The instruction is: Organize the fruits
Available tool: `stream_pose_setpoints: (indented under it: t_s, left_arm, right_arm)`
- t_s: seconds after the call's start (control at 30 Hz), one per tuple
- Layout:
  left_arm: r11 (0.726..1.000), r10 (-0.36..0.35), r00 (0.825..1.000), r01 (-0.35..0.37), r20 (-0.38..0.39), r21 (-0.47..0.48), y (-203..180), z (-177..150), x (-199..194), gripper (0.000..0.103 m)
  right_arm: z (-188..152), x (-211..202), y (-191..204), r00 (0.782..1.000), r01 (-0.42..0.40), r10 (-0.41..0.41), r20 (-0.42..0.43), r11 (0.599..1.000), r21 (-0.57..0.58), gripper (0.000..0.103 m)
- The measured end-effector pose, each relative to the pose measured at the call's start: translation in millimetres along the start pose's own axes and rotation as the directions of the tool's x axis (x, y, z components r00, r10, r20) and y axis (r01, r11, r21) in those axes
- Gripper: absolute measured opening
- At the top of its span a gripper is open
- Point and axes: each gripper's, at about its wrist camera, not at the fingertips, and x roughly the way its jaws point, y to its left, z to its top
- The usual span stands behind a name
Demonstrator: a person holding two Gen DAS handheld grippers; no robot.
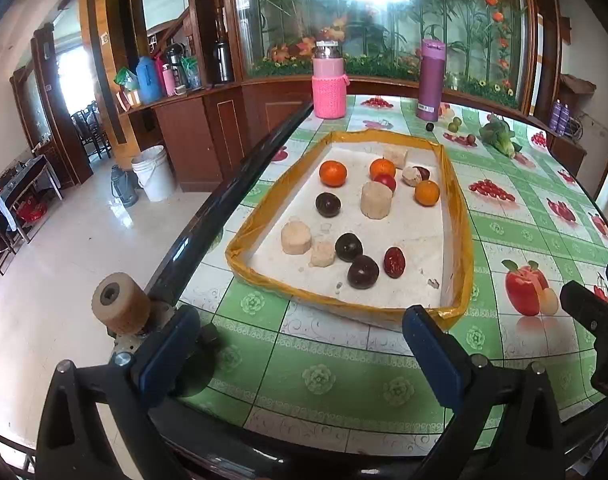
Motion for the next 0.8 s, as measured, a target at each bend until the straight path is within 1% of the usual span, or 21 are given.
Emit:
stream_pose_setpoints:
  t_s: [0.1,0.23,0.4,0.47,0.7,0.8]
  left_arm:
    - [1.0,-0.018,1.0,0.018,0.009,-0.007,2.6,-0.3,-2.2,0.102]
    - [0.999,-0.039,0.999,0.039,0.02,-0.016,6.1,-1.5,-4.8,0.103]
    - [0.998,-0.055,0.998,0.056,0.016,-0.019,8.0,-1.6,-4.9,0.103]
    - [0.997,-0.073,0.997,0.073,0.014,-0.028,9.5,-1.4,-4.8,0.103]
    - [0.991,-0.124,0.991,0.126,0.051,-0.037,7.9,0.3,-7.8,0.102]
    - [0.99,-0.133,0.99,0.135,0.05,-0.037,6.8,1.3,-8.5,0.102]
  right_arm:
    - [-1.8,1.2,0.9,1.0,0.004,-0.004,-0.008,1.0,0.015,0.09]
    - [-4.8,2.8,4.6,1.0,0.015,-0.015,-0.017,1.0,0.004,0.09]
    - [-6.3,2.5,6.1,1.0,0.021,-0.021,-0.02,1.0,0.001,0.09]
    - [-6.4,2.7,6.1,1.0,0.022,-0.022,-0.021,1.0,0.002,0.09]
    - [-6.8,3.5,5.7,0.999,0.021,-0.021,-0.024,1.0,0.001,0.09]
    - [-7.9,5.1,4.3,0.999,0.022,-0.022,-0.029,1.0,0.008,0.09]
